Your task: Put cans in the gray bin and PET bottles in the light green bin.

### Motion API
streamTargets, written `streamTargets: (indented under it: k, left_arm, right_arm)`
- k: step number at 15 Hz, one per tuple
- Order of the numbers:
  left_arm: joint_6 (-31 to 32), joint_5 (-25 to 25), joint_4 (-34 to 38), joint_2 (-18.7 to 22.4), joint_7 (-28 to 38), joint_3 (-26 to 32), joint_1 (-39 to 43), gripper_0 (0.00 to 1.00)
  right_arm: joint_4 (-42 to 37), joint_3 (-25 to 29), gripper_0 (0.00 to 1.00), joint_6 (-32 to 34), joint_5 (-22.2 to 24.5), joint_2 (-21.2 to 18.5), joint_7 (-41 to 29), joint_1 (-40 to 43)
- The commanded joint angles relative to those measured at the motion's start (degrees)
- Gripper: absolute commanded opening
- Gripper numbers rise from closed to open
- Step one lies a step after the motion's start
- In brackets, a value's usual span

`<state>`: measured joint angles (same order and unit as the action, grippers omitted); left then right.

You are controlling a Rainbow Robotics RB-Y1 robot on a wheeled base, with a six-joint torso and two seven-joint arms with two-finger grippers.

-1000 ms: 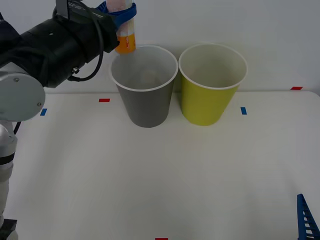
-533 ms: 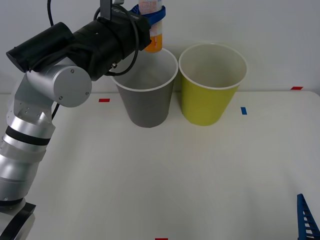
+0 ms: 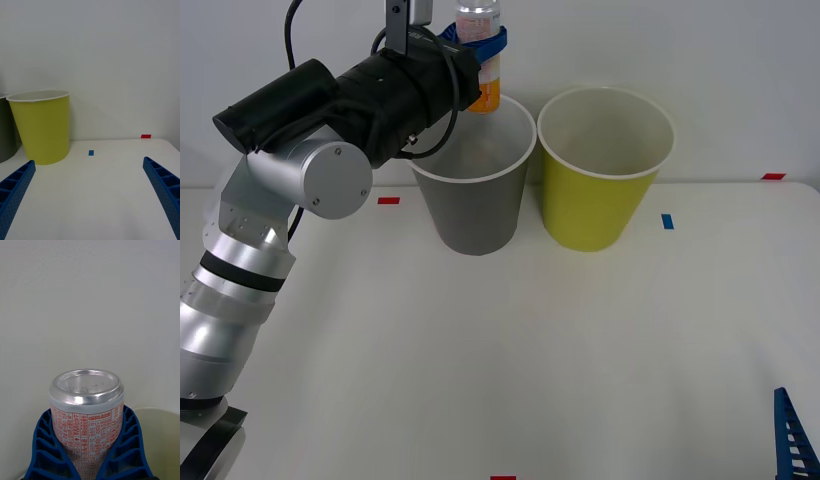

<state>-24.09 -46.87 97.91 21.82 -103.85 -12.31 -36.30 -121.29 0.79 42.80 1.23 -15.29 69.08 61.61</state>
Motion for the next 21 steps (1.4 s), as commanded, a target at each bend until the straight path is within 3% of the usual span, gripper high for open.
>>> streamTargets:
  k: [1, 2, 3, 13, 21]
  left_arm:
    - [0.18, 0.28, 0.0, 0.51, -0.12, 0.0, 0.0, 0.07]
    - [0.18, 0.37, 0.0, 0.77, -0.12, 0.0, 0.0, 0.97]
    - [0.18, 0.46, 0.0, 0.77, 0.05, 0.0, 0.0, 1.0]
    - [0.62, -1.21, 0.18, 1.65, -0.3, 0.0, 0.35, 1.0]
    - [0.62, -1.56, 12.57, 4.9, -1.36, 2.38, 12.66, 1.0]
  right_arm:
    - [0.0, 0.0, 1.0, 0.0, 0.0, 0.0, 0.0, 0.0]
    - [0.0, 0.0, 1.0, 0.0, 0.0, 0.0, 0.0, 0.0]
    - [0.0, 0.0, 1.0, 0.0, 0.0, 0.0, 0.0, 0.0]
    - [0.0, 0.0, 1.0, 0.0, 0.0, 0.0, 0.0, 0.0]
    - [0.0, 0.0, 1.0, 0.0, 0.0, 0.0, 0.0, 0.0]
